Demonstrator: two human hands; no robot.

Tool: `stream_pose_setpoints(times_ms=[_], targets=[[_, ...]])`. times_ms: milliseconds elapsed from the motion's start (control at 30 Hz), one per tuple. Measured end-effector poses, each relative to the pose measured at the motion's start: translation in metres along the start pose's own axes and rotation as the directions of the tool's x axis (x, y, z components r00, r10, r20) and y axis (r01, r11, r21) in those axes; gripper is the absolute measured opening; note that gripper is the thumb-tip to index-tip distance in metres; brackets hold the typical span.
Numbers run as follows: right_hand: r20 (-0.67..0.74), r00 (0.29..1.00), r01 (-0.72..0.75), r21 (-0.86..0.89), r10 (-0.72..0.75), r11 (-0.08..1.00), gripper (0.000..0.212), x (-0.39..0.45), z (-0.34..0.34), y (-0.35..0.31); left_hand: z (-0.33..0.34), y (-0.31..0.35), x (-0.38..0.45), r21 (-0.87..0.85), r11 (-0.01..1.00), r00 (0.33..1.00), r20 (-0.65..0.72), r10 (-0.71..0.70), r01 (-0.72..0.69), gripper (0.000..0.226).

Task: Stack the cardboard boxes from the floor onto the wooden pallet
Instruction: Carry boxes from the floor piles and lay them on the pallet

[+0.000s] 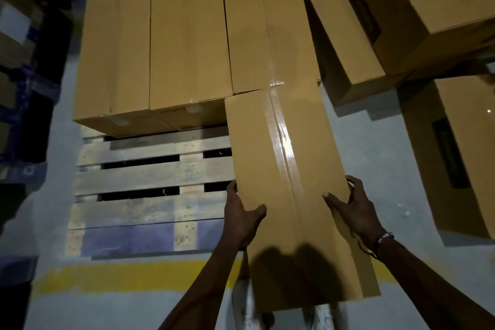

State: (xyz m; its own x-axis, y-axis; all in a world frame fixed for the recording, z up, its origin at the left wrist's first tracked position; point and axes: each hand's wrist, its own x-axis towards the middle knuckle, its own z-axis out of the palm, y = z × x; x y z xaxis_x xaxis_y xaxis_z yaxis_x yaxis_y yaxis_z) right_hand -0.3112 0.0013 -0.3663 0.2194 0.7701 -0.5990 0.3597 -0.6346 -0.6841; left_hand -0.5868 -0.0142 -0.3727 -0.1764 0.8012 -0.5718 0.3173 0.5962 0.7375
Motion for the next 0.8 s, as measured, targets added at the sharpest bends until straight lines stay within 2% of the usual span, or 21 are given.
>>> stream_pose_setpoints(times_ms=[233,800], targets=[[0.045,0.999,0.001,-0.059,0.002,0.998,0.070,0.021,0.002,0.017,0.013,-0.009,0.016,0.020,0.999,1.000,-0.014,0.025,-0.024,0.089],[0.056,0.998,0.042,-0.045,-0.039,0.998,0.069,0.025,0.002,0.034,0.020,-0.023,0.017,0.046,0.995,0.994,-0.052,0.094,-0.091,0.096]])
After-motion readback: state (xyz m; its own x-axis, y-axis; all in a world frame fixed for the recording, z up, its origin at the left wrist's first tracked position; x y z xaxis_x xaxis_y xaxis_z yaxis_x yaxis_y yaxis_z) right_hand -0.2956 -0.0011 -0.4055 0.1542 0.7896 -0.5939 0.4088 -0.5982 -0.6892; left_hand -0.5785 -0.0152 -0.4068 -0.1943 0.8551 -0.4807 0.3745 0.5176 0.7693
